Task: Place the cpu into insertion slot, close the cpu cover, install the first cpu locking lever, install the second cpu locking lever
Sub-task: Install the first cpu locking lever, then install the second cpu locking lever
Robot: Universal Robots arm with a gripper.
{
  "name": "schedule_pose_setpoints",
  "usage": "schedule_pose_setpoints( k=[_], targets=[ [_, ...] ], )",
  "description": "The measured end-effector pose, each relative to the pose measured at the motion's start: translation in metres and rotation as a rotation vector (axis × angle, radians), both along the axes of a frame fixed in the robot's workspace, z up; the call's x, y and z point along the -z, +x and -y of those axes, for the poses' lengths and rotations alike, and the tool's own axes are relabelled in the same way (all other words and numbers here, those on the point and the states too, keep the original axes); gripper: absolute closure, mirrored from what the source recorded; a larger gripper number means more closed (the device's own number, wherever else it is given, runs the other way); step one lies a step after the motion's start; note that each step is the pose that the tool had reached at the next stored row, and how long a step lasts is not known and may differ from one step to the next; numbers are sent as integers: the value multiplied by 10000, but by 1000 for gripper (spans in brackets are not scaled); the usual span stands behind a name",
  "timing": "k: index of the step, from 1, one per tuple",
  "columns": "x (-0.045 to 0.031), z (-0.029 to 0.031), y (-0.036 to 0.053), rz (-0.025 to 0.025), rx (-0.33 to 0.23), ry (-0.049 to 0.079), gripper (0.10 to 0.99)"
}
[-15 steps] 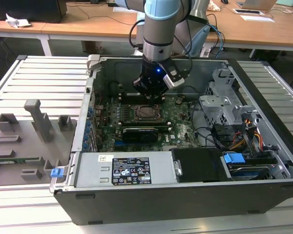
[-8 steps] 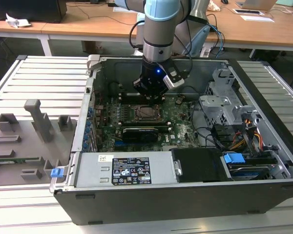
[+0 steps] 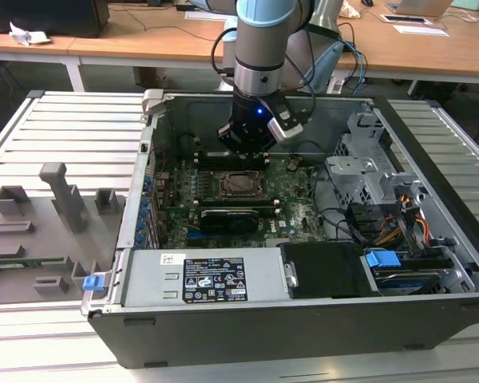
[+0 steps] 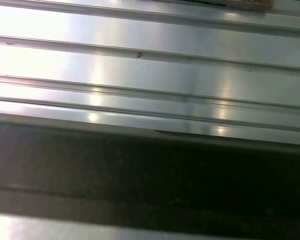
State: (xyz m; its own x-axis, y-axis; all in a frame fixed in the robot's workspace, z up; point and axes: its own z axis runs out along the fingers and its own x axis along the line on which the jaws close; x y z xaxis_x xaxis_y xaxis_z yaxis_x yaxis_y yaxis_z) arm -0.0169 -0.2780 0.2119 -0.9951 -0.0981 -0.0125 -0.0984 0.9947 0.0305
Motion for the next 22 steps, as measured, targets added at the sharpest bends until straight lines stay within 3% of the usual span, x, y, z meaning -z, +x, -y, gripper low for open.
schedule_pose_setpoints(
  k=[16,19,21,22],
  targets=[
    [-1,62,0,-1,1,-3,976],
    [-53,63,0,0,1,-2,976],
    [-154,63,0,-1,0,-2,976],
    [-162,66,0,1,-1,1,976]
  ],
)
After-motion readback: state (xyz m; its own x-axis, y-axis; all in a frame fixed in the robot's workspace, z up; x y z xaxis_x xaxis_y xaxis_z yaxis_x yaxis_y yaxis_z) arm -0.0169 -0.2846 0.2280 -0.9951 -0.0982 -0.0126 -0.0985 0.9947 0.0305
